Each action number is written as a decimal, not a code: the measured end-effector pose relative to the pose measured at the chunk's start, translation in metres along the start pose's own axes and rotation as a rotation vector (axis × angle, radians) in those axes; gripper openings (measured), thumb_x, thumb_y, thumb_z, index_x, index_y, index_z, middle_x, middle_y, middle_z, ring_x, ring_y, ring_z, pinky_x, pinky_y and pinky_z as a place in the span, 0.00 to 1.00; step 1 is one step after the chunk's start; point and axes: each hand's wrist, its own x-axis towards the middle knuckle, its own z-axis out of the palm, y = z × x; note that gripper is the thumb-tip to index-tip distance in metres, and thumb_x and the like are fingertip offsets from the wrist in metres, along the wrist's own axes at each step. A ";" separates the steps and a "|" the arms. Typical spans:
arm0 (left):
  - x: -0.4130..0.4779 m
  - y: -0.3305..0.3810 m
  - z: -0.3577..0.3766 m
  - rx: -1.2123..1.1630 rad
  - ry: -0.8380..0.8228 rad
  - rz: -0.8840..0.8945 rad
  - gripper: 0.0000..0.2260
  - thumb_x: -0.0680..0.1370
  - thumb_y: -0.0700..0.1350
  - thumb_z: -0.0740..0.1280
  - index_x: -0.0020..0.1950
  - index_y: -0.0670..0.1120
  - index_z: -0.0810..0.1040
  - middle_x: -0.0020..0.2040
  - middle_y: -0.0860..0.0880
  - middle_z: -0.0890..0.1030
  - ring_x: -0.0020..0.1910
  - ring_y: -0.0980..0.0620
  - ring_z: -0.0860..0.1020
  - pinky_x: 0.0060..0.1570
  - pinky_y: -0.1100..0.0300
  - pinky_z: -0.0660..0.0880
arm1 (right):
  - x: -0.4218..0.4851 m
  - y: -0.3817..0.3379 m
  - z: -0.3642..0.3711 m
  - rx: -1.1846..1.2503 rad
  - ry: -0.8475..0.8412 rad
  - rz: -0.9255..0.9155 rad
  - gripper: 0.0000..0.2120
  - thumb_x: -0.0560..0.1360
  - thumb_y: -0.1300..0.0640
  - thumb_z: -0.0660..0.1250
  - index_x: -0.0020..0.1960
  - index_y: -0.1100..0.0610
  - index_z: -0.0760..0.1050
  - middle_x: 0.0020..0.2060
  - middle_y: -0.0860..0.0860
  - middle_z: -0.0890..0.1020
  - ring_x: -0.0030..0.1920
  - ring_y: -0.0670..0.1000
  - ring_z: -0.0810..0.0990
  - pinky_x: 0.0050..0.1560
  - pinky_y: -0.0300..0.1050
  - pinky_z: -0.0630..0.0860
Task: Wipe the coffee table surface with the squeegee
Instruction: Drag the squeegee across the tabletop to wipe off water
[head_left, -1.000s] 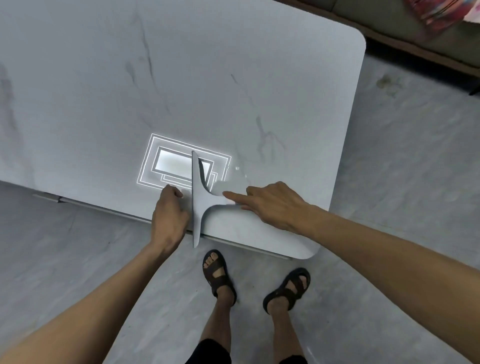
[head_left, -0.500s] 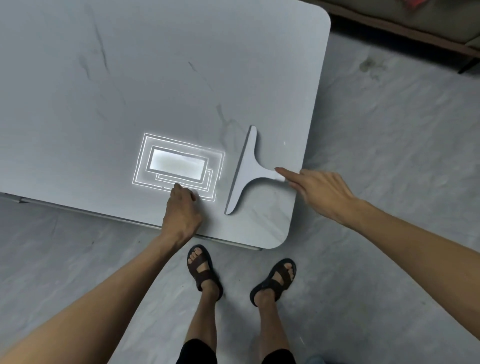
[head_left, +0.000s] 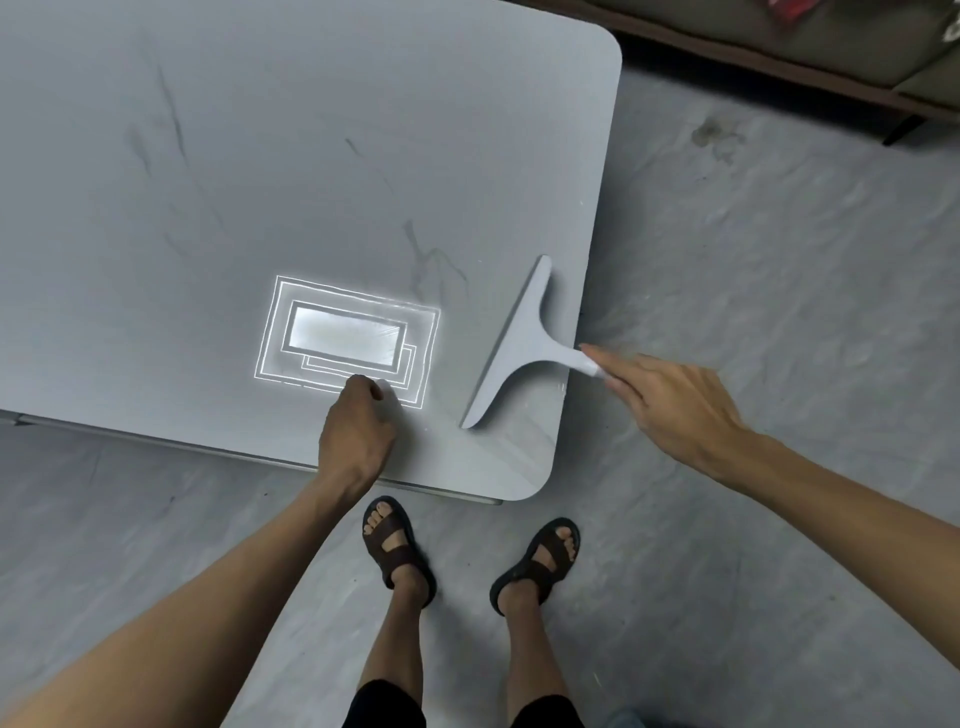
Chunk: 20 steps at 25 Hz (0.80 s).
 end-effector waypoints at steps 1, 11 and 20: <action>0.001 -0.005 -0.005 -0.009 0.027 -0.029 0.15 0.72 0.34 0.61 0.56 0.46 0.68 0.45 0.47 0.77 0.42 0.43 0.77 0.42 0.49 0.76 | 0.005 -0.017 0.001 0.016 -0.004 -0.050 0.21 0.81 0.50 0.57 0.74 0.43 0.63 0.33 0.50 0.75 0.26 0.52 0.72 0.23 0.46 0.72; 0.006 -0.052 -0.027 -0.050 0.093 -0.121 0.05 0.73 0.37 0.59 0.45 0.46 0.66 0.37 0.49 0.72 0.34 0.48 0.70 0.30 0.56 0.67 | 0.062 -0.139 0.059 -0.068 -0.182 -0.405 0.25 0.83 0.56 0.55 0.76 0.39 0.54 0.38 0.48 0.66 0.32 0.53 0.69 0.30 0.45 0.58; -0.009 -0.009 0.001 0.098 -0.050 0.081 0.16 0.69 0.29 0.62 0.55 0.40 0.68 0.55 0.39 0.70 0.51 0.39 0.72 0.50 0.46 0.74 | -0.021 -0.006 0.038 -0.142 -0.175 -0.220 0.21 0.79 0.54 0.65 0.70 0.41 0.70 0.30 0.50 0.73 0.23 0.52 0.69 0.22 0.40 0.56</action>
